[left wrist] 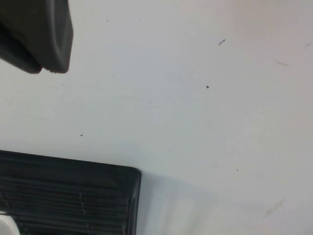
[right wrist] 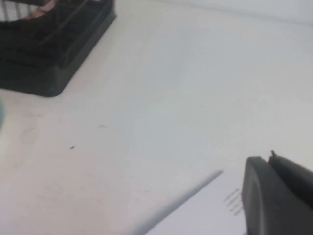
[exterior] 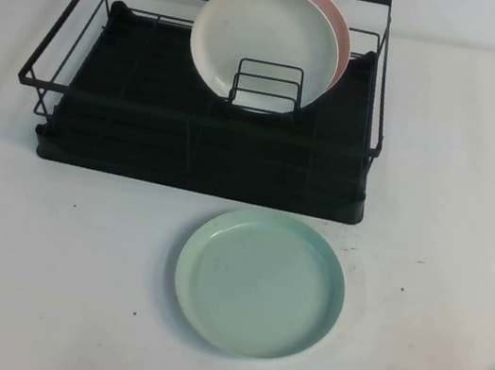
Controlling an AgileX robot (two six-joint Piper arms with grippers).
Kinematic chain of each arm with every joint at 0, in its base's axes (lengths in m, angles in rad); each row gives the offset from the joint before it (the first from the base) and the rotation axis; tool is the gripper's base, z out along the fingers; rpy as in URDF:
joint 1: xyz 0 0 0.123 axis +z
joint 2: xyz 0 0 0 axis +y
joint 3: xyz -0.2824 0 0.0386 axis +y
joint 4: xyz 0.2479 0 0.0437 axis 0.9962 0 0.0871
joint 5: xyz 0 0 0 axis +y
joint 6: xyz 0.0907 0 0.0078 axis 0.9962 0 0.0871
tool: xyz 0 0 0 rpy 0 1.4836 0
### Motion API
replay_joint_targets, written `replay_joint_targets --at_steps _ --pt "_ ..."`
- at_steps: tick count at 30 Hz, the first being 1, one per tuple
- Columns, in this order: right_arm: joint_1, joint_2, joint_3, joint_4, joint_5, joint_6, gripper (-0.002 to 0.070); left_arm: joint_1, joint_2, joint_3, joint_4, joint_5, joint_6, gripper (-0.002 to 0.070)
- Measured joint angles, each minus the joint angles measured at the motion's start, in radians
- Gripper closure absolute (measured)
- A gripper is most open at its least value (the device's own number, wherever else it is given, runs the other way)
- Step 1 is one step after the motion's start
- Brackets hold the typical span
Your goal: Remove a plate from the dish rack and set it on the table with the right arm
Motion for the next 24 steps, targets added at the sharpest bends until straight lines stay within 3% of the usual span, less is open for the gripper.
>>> replay_joint_targets --at_steps 4,9,18,24 --pt "-0.084 -0.154 0.062 0.0 -0.007 0.0 0.0694 0.0 0.0 0.0 0.0 0.0 0.0 0.0679" --pt "-0.102 -0.299 0.116 0.02 0.015 0.0 0.0694 0.0 0.0 0.0 0.0 0.0 0.0 0.0679" --pt "-0.102 -0.315 0.132 0.068 0.186 0.0 0.0694 0.0 0.0 0.0 0.0 0.0 0.0 0.0679" --pt "-0.102 -0.316 0.131 0.07 0.203 0.0 0.0694 0.0 0.0 0.0 0.0 0.0 0.0 0.0679"
